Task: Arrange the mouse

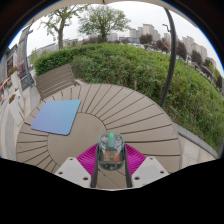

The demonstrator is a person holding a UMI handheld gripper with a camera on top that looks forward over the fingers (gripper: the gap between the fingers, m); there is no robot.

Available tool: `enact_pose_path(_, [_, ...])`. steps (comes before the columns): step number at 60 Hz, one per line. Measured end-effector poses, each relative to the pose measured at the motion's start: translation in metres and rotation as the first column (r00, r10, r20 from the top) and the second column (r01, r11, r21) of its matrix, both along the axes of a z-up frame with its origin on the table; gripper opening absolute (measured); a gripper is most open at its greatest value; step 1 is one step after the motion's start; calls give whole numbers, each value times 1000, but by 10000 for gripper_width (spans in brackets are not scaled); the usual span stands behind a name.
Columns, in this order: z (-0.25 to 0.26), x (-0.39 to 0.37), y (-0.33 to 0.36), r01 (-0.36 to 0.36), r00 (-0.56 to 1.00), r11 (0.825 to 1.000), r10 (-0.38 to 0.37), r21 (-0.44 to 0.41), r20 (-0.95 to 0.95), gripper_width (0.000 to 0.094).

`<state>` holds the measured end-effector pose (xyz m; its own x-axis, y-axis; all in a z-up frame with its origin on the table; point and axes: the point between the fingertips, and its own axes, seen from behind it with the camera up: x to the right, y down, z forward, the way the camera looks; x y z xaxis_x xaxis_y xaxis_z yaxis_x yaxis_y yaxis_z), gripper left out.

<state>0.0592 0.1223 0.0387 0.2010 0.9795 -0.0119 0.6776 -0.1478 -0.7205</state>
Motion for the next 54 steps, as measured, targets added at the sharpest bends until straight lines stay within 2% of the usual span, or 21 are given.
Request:
enact_pose_path(5, [60,-28,-18,17,998,1000,-18,-16,-64,399])
enact_pose_path(9, [102,-61,-47,2,992,999,-8,-47,-125,398])
enact_pose_path(16, [130,-123,-102,-37,983,996,23,-76,-180,399])
enact_pose_path(22, [112,-172,-154,-57,980,993,36,-104,-194,400])
enact_pose_path(31, [36,-218,-209,-43,992,993,30,-110,-121,408])
enact_pose_path(40, [-30,-226,-231,-82,996,995,81,-47,-29,408])
enact_pose_path(44, [-40,-222,-232,-69,998,997,69,-28,-9,426])
enact_pose_path(50, [-52,-215,-231,-45,999,998,46,-54,20,509])
enact_pose_path(52, [-48,-213,-234,-59,998,997,60,-58,18,636])
enact_pose_path(54, [-44,-209,-235,-68,997,996,70,-56,27,859])
